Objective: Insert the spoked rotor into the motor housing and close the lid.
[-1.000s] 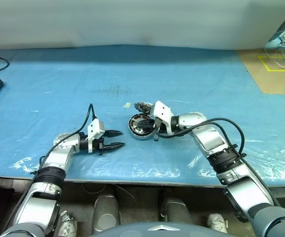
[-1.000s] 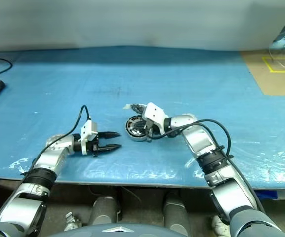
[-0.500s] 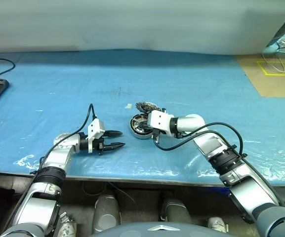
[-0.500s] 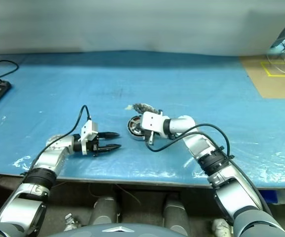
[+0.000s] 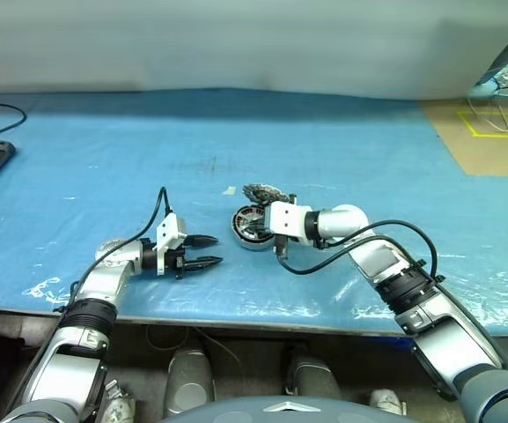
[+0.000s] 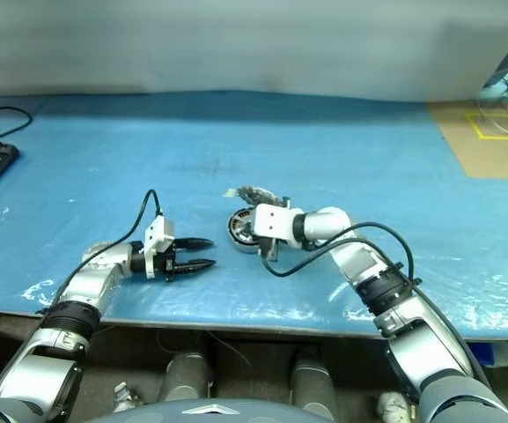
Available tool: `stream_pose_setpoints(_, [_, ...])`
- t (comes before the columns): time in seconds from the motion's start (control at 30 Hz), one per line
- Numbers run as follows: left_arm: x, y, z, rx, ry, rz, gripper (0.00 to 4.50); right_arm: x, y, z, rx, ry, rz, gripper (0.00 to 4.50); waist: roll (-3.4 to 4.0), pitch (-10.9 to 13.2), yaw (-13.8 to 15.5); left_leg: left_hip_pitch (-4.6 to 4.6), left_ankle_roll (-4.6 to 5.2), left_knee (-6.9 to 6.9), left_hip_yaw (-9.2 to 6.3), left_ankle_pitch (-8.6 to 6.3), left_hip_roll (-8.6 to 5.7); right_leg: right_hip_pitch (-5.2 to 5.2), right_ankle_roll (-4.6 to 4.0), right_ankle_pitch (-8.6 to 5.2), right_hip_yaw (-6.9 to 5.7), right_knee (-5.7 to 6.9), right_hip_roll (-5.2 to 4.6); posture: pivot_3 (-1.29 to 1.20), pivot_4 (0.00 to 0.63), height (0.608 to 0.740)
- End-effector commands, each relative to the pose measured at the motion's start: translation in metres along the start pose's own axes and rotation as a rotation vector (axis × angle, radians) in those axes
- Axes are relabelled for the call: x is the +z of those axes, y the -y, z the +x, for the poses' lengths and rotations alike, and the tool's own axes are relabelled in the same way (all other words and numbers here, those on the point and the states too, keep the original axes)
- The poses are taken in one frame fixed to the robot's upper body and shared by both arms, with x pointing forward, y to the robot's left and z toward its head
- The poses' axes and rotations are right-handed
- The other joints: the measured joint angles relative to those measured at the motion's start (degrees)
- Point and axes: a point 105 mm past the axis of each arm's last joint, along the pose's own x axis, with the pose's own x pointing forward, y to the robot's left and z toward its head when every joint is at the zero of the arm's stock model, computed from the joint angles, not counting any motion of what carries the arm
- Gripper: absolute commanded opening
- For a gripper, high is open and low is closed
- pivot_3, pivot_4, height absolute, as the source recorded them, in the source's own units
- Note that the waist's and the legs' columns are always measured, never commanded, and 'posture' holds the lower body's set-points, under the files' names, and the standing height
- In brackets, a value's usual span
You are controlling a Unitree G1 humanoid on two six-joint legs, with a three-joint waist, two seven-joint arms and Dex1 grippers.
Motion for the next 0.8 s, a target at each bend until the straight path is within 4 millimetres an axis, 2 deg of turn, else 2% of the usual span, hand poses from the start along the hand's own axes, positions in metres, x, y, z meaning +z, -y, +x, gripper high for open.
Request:
stream_pose_setpoints(0.03, [0.005, -0.002, -0.004, 0.005, 0.013, 0.022, 2.48, 0.006, 0.009, -0.008, -0.035, 0.035, 0.114, 0.01, 0.01, 0.00, -0.20, -0.22, 0.00, 0.01, 0.01, 0.00, 0.01, -0.21, -0.01, 0.01, 0.00, 0.00, 0.01, 0.00, 0.150, 0.740])
stream_pose_setpoints(0.13, [0.004, -0.003, -0.003, 0.005, 0.013, 0.022, 2.48, 0.020, 0.014, -0.006, -0.047, 0.087, 0.128, 0.01, 0.03, 0.00, -0.25, -0.56, -0.08, 0.14, 0.16, 0.05, 0.13, -0.64, -0.48, 0.30, -0.06, 0.21, 0.19, 0.00, 0.150, 0.740])
stream_pose_setpoints(0.37, [0.003, -0.004, -0.003, 0.005, 0.012, 0.025, 2.48, 0.032, 0.016, 0.000, -0.043, 0.129, 0.149, 0.01, 0.04, 0.01, -0.38, -0.70, -0.70, 0.11, 0.26, 0.02, 0.17, -0.92, -0.44, 0.16, -0.12, 0.15, 0.36, 0.00, 0.150, 0.740])
stream_pose_setpoints(0.6, [0.002, -0.003, -0.004, 0.004, 0.010, 0.024, 2.48, 0.060, 0.018, -0.004, -0.018, 0.256, 0.192, 0.01, 0.07, 0.03, -0.40, -0.62, -0.73, 0.11, 0.26, -0.01, 0.20, -0.90, -0.45, 0.14, -0.10, 0.17, 0.37, 0.00, 0.150, 0.740])
stream_pose_setpoints(0.8, [0.001, -0.004, -0.003, 0.005, 0.010, 0.025, 2.48, 0.053, 0.018, 0.009, -0.014, 0.235, 0.221, 0.01, 0.07, 0.03, -0.42, -0.61, -0.73, 0.12, 0.29, 0.00, 0.20, -0.90, -0.45, 0.14, -0.09, 0.18, 0.37, 0.00, 0.150, 0.740])
